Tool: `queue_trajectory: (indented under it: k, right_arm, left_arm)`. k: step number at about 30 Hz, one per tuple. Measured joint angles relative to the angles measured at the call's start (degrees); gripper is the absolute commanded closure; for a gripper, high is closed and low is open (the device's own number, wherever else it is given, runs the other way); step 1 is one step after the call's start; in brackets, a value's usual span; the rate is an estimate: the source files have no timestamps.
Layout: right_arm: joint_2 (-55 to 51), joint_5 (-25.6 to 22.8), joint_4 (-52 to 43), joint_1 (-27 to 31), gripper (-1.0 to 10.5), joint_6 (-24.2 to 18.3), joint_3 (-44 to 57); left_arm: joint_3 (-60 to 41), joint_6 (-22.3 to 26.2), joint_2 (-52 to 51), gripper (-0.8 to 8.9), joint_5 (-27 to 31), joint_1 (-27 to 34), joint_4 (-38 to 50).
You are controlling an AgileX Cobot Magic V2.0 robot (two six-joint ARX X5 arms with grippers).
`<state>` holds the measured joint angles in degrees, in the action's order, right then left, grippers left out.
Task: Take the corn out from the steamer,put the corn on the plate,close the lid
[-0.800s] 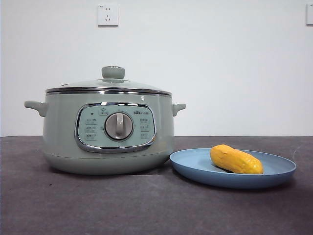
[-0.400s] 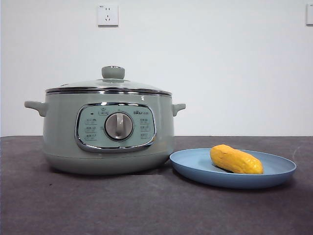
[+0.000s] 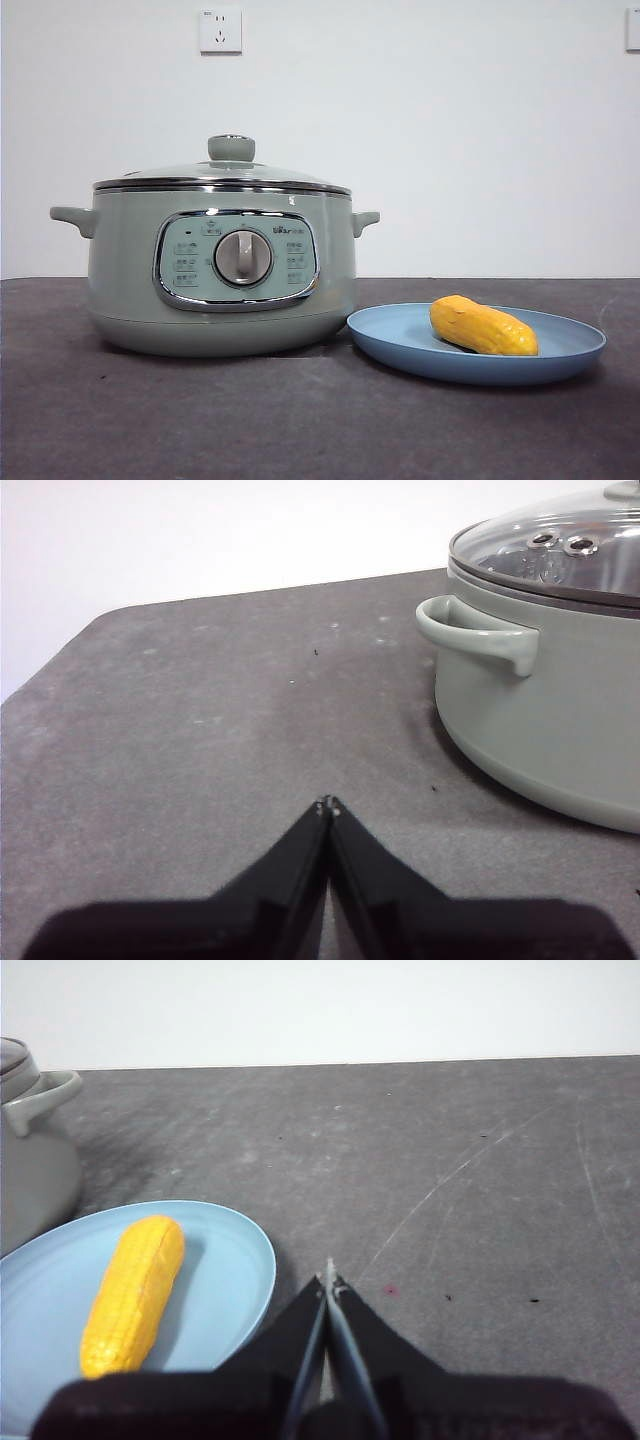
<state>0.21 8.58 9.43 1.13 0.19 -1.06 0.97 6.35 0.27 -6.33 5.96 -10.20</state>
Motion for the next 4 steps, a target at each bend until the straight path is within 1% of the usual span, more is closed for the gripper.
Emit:
queue_trajectory:
  k: [4]
  right_arm:
    - [0.00,0.00,0.00,0.00,9.5,0.00,0.00]
  left_arm:
    - [0.00,0.00,0.00,8.17,0.02,0.00,0.00]
